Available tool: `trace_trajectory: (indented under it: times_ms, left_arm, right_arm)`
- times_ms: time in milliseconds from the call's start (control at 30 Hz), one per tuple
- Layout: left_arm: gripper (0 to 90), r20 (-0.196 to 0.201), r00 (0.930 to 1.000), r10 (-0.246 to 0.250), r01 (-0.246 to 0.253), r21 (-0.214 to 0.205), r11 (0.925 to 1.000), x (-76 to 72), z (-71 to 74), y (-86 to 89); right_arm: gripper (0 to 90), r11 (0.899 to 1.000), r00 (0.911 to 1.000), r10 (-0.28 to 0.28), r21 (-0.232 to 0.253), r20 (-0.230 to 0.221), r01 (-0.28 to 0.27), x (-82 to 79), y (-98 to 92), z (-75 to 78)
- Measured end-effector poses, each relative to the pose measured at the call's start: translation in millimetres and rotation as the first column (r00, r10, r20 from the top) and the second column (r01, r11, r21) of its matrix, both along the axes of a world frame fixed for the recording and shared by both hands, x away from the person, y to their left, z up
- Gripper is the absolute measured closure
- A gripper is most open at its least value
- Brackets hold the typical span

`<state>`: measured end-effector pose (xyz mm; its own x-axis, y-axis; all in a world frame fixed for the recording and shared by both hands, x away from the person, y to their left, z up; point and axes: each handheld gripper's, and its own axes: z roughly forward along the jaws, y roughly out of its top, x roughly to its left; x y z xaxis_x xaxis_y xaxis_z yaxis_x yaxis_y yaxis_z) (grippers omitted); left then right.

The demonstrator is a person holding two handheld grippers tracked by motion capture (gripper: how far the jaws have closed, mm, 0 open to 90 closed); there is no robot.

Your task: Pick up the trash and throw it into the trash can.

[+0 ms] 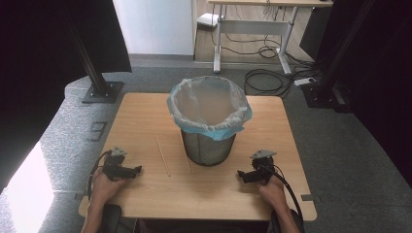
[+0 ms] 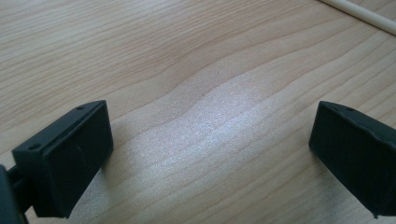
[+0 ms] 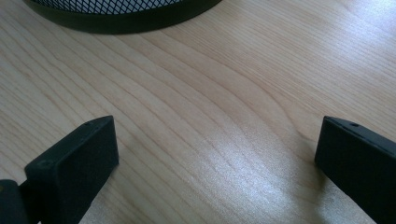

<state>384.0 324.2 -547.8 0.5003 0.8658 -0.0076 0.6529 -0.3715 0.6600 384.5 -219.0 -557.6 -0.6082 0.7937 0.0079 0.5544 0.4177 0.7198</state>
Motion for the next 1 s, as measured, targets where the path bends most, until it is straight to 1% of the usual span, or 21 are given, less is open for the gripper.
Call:
trace_trajectory:
  times_ms: [500, 567, 667, 733, 767, 833, 867, 933, 967, 1000]
  left_arm:
    - [0.0, 0.0, 1.0, 0.002, -0.002, -0.001, 1.0, 1.9, 0.0, -0.7]
    - [0.0, -0.003, 1.0, 0.001, -0.001, 0.0, 1.0, 1.9, 0.3, -1.0]
    - [0.0, -0.019, 0.9998, 0.004, -0.004, 0.008, 1.0, 2.5, 2.0, -2.7]
    - [0.0, -0.034, 0.9994, 0.006, -0.006, 0.001, 1.0, 4.1, 3.8, -4.7]
    - [0.3, -0.034, 0.9994, 0.006, -0.006, 0.001, 1.0, 4.1, 3.8, -4.7]
    - [0.6, -0.034, 0.9994, -0.009, 0.008, -0.016, 0.9998, 7.2, 8.2, -10.1]
    - [0.7, -0.034, 0.9994, -0.009, 0.008, -0.016, 0.9998, 7.2, 8.2, -10.1]
    - [0.8, -0.026, 0.9994, -0.022, 0.021, -0.02, 0.9996, 10.3, 13.0, -17.5]
    - [1.1, -0.019, 0.9993, -0.033, 0.033, -0.027, 0.9991, 13.0, 15.8, -24.6]
    - [1.3, -0.019, 0.9993, -0.033, 0.033, -0.027, 0.9991, 13.0, 15.8, -24.6]
  right_arm:
    - [0.0, 1.0, 0.9999, -0.015, -0.001, 0.0, 0.015, -3.6, 0.5, 0.0]
    - [0.0, 1.0, 0.9999, -0.016, -0.001, 0.0, 0.016, -3.6, 0.6, 0.0]
    - [0.0, 1.0, 0.9999, -0.017, -0.001, 0.001, 0.017, -4.0, 0.7, 0.0]
    - [0.0, 1.0, 0.9998, -0.018, 0.0, 0.0, 0.018, -4.1, 0.8, 0.0]
    - [0.0, 1.0, 0.9998, -0.018, 0.0, 0.0, 0.018, -4.2, 0.8, 0.0]
    - [0.0, 1.0, 0.9998, -0.018, 0.0, 0.0, 0.018, -4.3, 0.8, 0.0]
    - [0.0, 1.0, 0.9998, -0.019, 0.0, 0.0, 0.019, -4.3, 0.8, 0.0]
    - [0.0, 1.0, 0.9998, -0.019, -0.001, 0.0, 0.019, -4.3, 0.8, 0.0]
    - [0.0, 1.0, 0.9998, -0.019, -0.001, 0.001, 0.019, -4.5, 0.9, 0.0]
    - [0.0, 1.0, 0.9998, -0.019, -0.001, 0.001, 0.019, -4.5, 0.9, 0.0]
